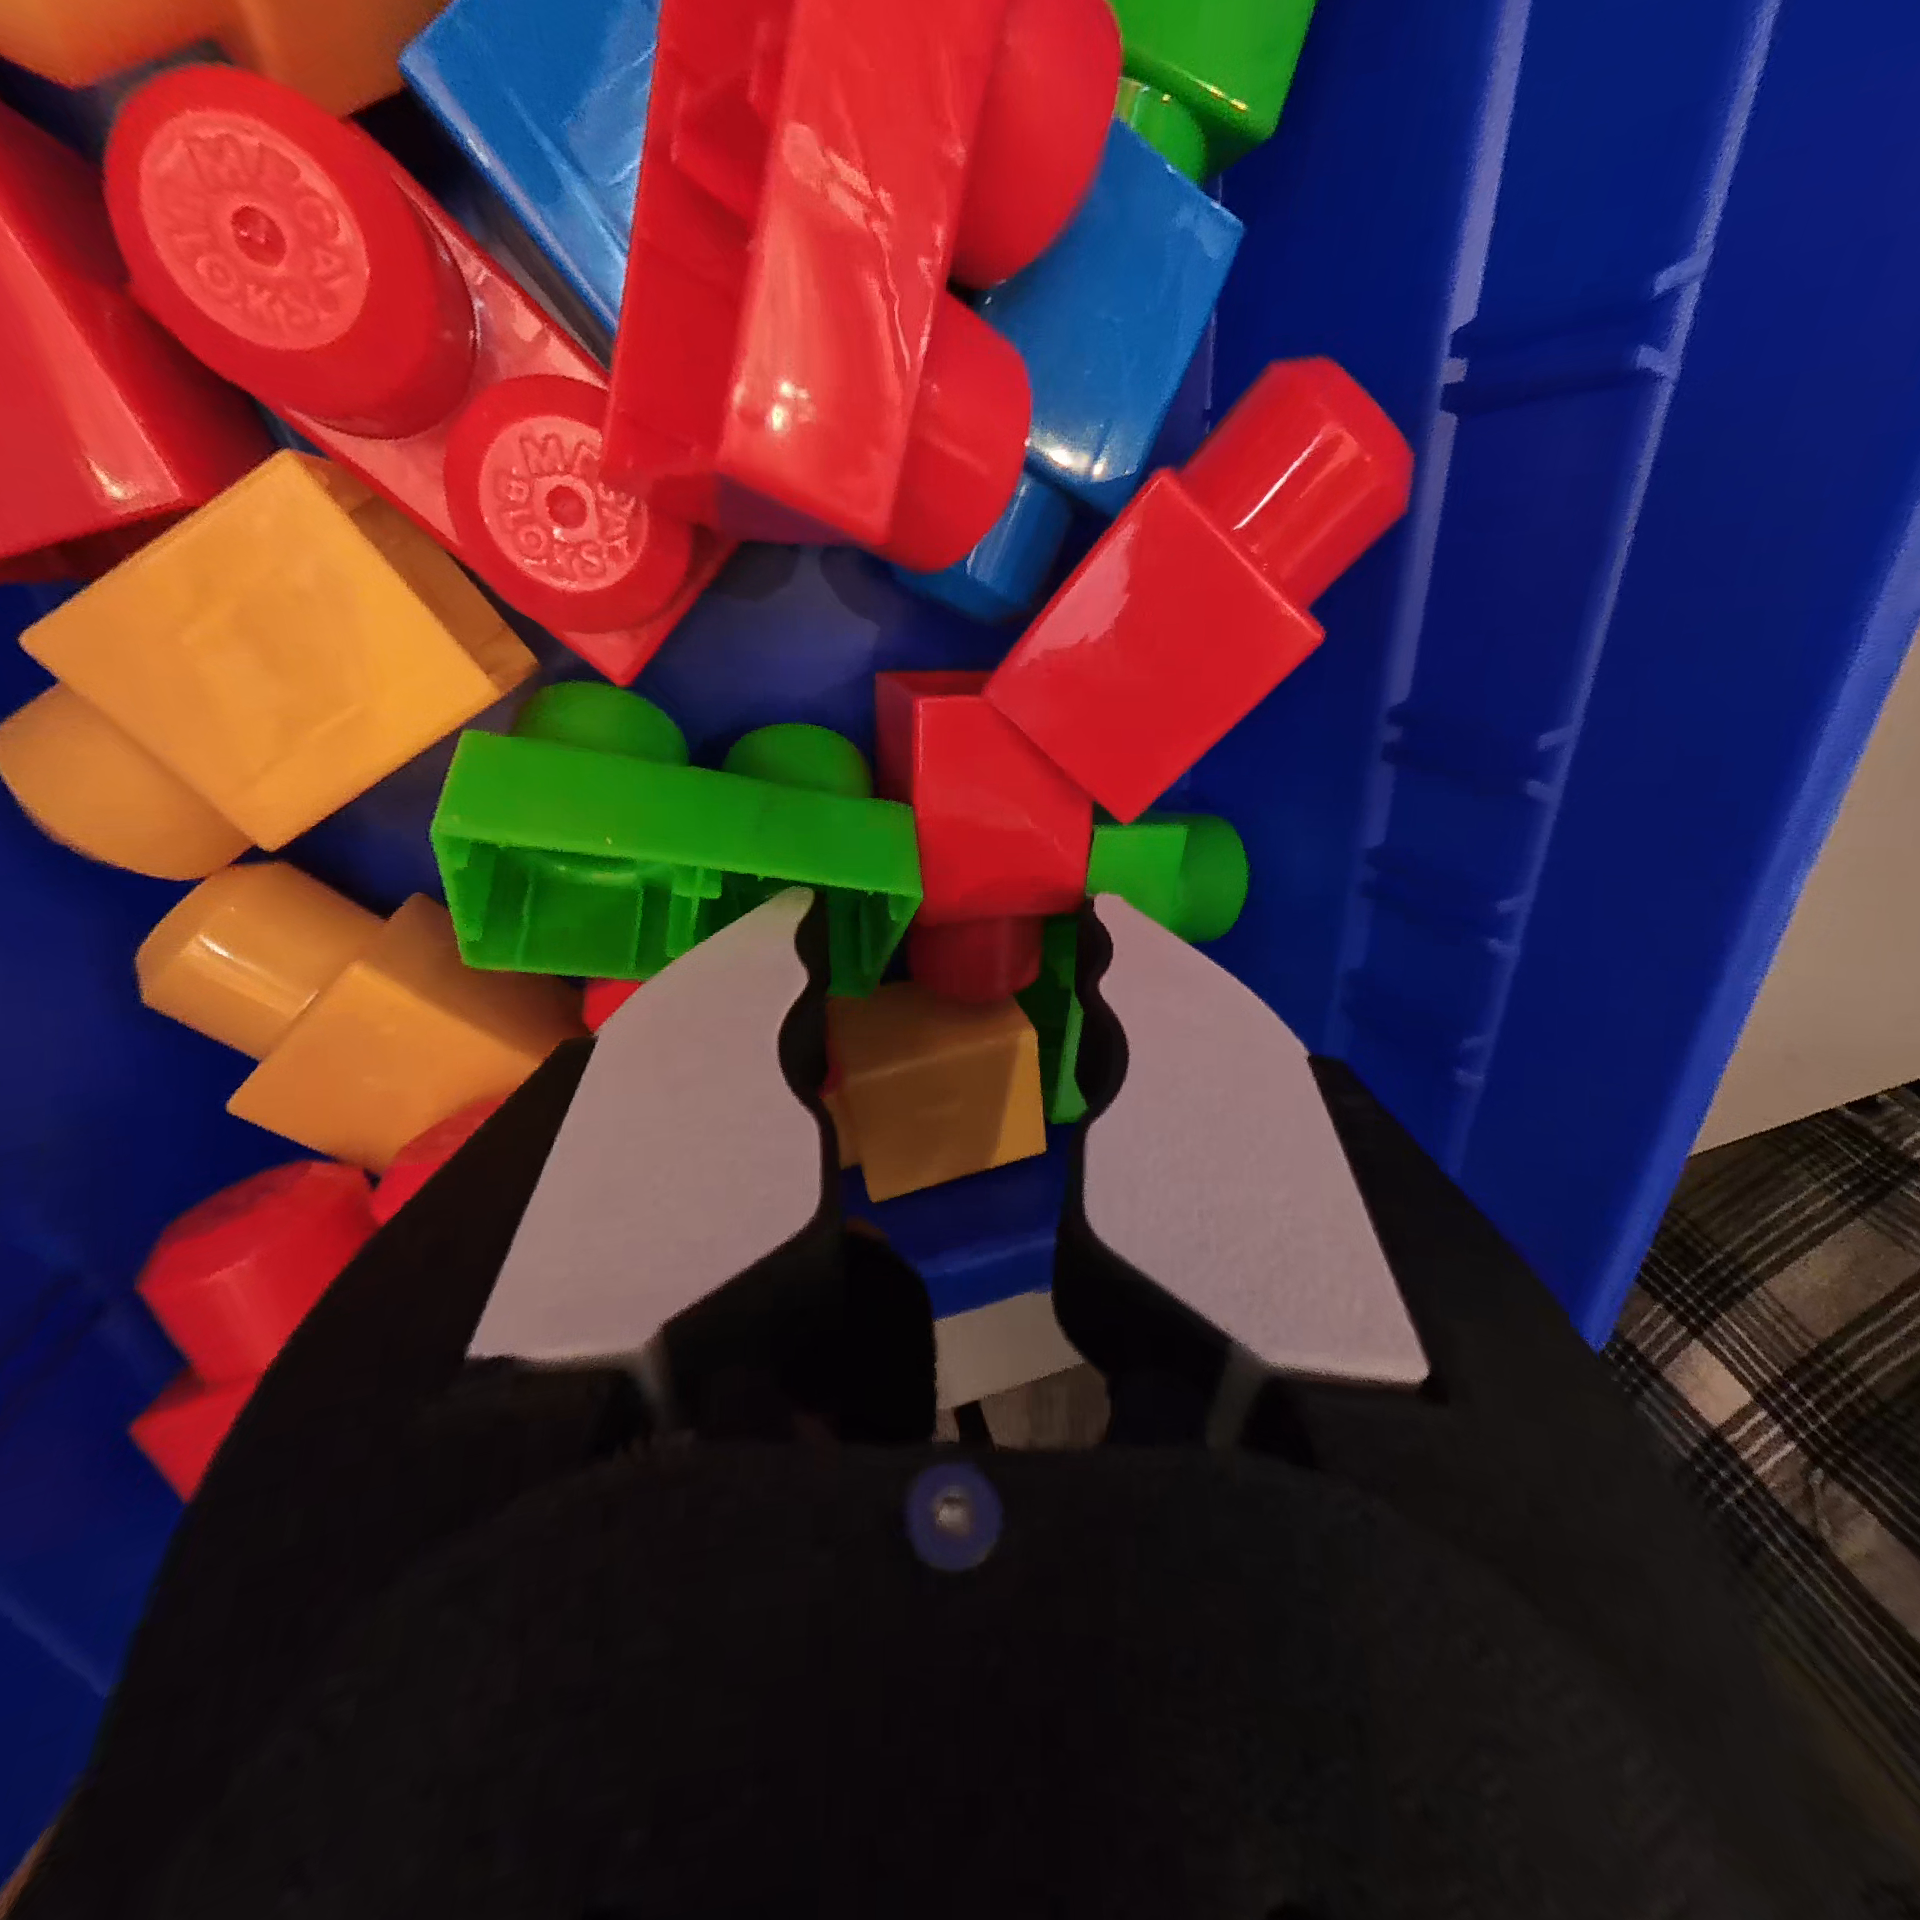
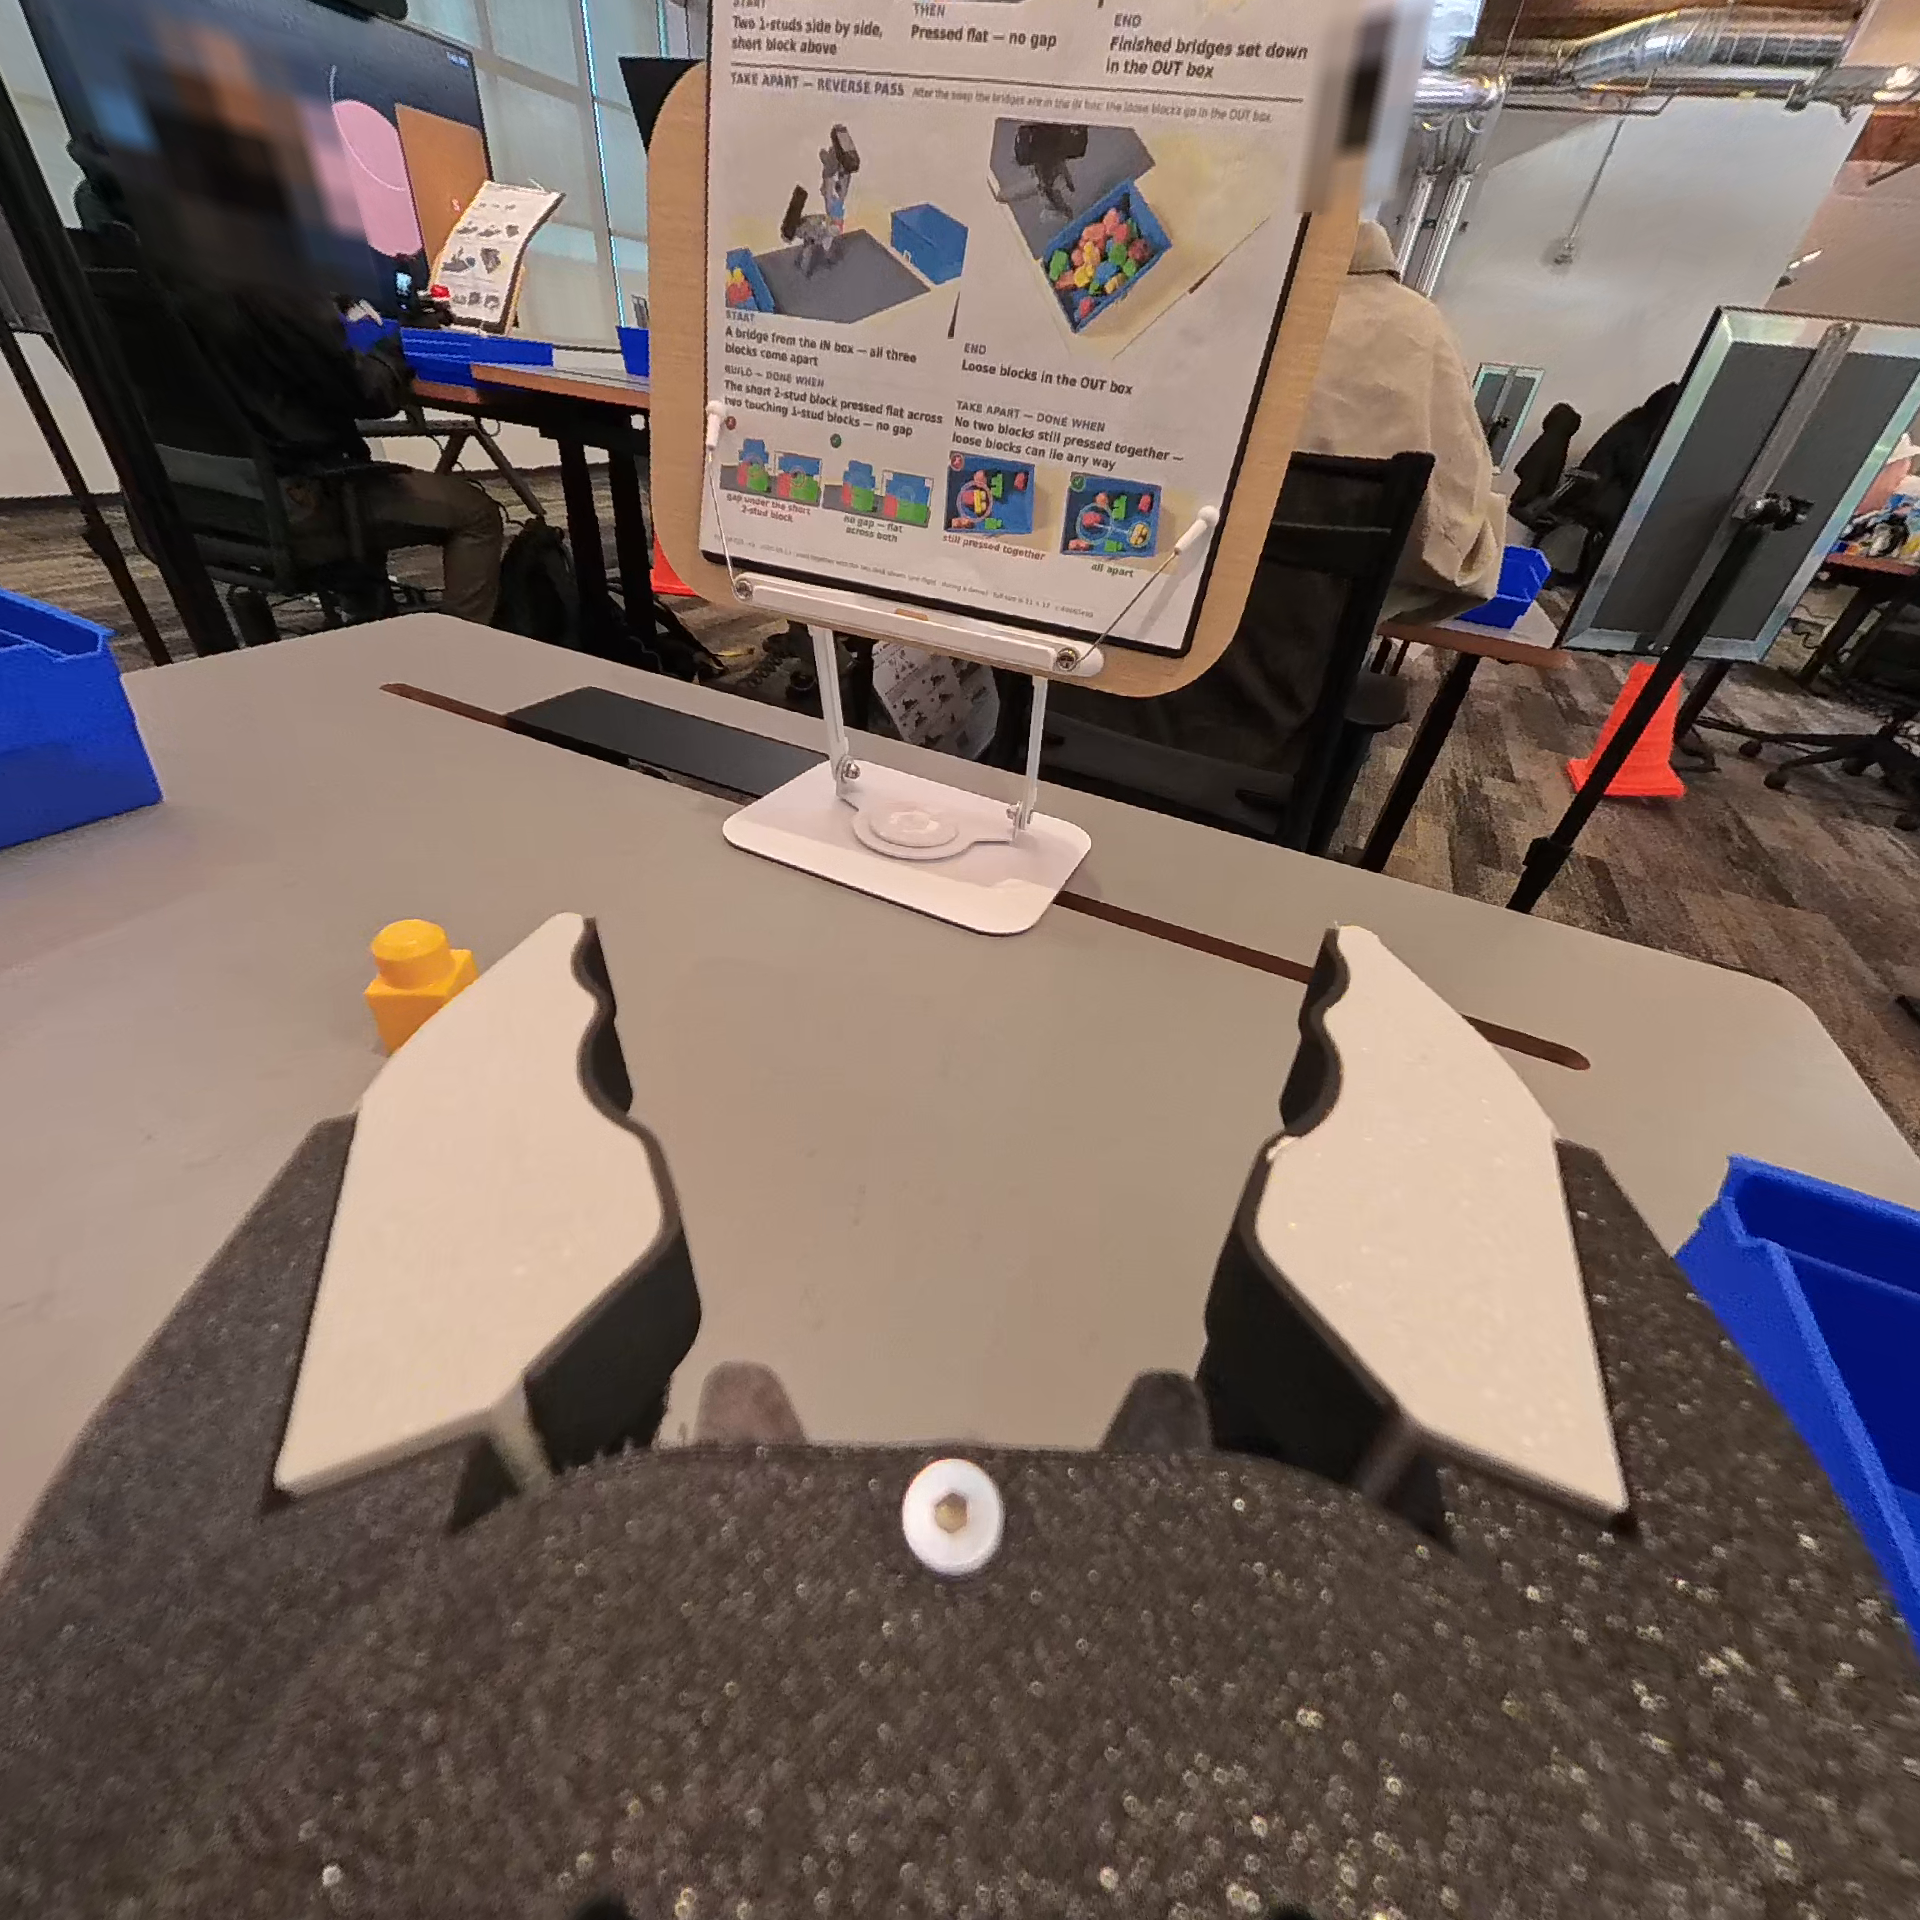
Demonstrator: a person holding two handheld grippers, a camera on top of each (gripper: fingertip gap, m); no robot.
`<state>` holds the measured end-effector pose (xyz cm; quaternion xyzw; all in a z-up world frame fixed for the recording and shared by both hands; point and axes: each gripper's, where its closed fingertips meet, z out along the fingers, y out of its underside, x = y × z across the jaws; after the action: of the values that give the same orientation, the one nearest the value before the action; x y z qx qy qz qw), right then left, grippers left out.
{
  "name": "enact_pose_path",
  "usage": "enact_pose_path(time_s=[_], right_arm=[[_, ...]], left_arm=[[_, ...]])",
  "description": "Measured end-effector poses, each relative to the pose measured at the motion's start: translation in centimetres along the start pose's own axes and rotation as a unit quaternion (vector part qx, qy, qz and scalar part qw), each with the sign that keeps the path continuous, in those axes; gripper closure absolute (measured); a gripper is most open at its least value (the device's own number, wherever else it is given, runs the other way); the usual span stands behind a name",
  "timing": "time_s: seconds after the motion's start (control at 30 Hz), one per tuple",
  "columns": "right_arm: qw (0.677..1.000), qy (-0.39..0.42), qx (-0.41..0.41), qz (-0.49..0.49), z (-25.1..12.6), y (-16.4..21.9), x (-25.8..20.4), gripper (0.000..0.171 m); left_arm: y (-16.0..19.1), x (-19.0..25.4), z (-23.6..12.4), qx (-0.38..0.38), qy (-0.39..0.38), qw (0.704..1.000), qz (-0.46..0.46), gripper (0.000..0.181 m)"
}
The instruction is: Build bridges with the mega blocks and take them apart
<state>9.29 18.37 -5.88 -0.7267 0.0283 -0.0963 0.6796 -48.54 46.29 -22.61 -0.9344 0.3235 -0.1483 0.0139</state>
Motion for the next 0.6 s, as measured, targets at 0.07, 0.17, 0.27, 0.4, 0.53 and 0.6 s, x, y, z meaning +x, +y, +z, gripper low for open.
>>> enact_pose_path(time_s=[0.07, 0.17, 0.27, 0.4, 0.53, 0.6], right_arm=[[1.0, -0.003, 0.001, 0.001, 0.12, -0.03, -0.19, 0.048], [1.0, -0.006, 0.001, -0.001, 0.22, -0.14, -0.5, 0.048], [1.0, -0.004, 0.002, -0.002, 0.09, -0.32, -0.35, 0.048], [1.0, 0.001, 0.004, -0.003, -0.17, -0.55, -0.03, 0.048], [1.0, 0.0, 0.002, -0.004, -0.12, -0.44, -0.16, 0.048], [1.0, -0.001, 0.002, -0.004, -0.08, -0.43, -0.28, 0.048]], left_arm=[[-0.07, 0.19, -0.02, 0.006, 0.004, 1.0, 0.017, 0.141], [-0.1, 0.14, -0.16, 0.004, -0.016, 0.999, 0.043, 0.145], [-0.04, 0.03, -0.29, -0.001, -0.028, 0.998, 0.058, 0.148], [-0.08, -0.2, -0.51, -0.001, -0.037, 0.997, 0.071, 0.155], [-0.64, -0.28, -0.67, 0.017, -0.05, 0.995, 0.08, 0.156], [-0.78, -0.3, -0.66, 0.021, -0.063, 0.994, 0.092, 0.153]])
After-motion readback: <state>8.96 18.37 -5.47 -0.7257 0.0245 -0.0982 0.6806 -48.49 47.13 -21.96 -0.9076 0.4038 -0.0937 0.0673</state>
